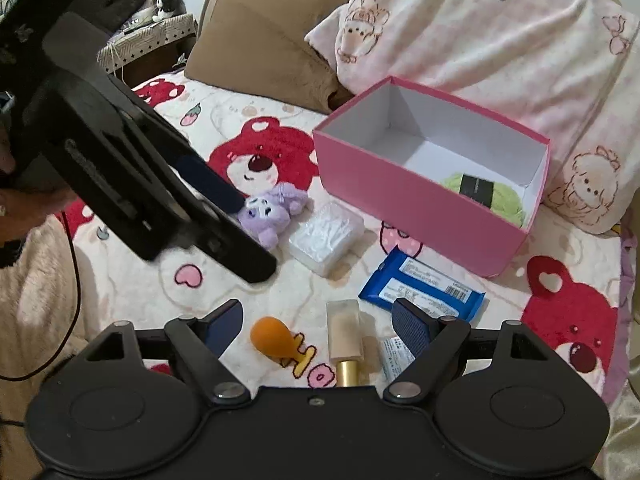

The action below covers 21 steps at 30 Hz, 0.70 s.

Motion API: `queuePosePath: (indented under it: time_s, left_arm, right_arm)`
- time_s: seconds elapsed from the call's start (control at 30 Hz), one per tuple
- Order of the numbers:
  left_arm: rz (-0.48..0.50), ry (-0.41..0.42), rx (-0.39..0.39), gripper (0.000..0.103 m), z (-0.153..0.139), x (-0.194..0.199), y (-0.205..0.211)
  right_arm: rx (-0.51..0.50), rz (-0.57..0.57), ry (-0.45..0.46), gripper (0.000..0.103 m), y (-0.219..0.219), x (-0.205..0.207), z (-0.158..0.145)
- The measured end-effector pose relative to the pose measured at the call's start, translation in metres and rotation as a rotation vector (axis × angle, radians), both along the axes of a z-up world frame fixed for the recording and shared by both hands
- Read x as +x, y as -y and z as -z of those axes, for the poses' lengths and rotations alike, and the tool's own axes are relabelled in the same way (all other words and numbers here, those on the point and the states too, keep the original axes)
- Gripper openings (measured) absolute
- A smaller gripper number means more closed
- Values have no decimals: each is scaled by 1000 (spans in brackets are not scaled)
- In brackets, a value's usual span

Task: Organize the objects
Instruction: 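Reach the left tool to the beige gold-capped bottle and grasp it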

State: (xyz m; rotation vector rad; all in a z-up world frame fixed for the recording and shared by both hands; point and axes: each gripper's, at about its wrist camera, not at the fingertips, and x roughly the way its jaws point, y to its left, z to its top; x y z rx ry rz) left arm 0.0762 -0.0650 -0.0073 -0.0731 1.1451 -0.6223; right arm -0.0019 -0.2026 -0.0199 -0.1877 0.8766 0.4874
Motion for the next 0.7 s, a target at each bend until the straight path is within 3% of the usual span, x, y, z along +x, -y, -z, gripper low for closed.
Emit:
queuePosePath:
  time_s: [0.23,0.37,0.5,0.6,0.7]
  left_arm:
    - [-66,-57,-45,76,60,9,18]
    - [-114,-68,-59,69,84,17,22]
    - [-157,-97,-87,57,104,20,18]
    - [-165,-70,-94,55,111,19,20]
    - [-192,-79,-62,49,123,19,24]
  right_arm:
    - [-83,-57,14,85,-7,7,47]
    - [-155,-80,-6,76,-15,13,78]
    - [-117,-40,-62,68,-9,27,97]
    - [-103,-16,-96,61,-6,36,108]
    - [-90,-13,-119,58,-7,40,115]
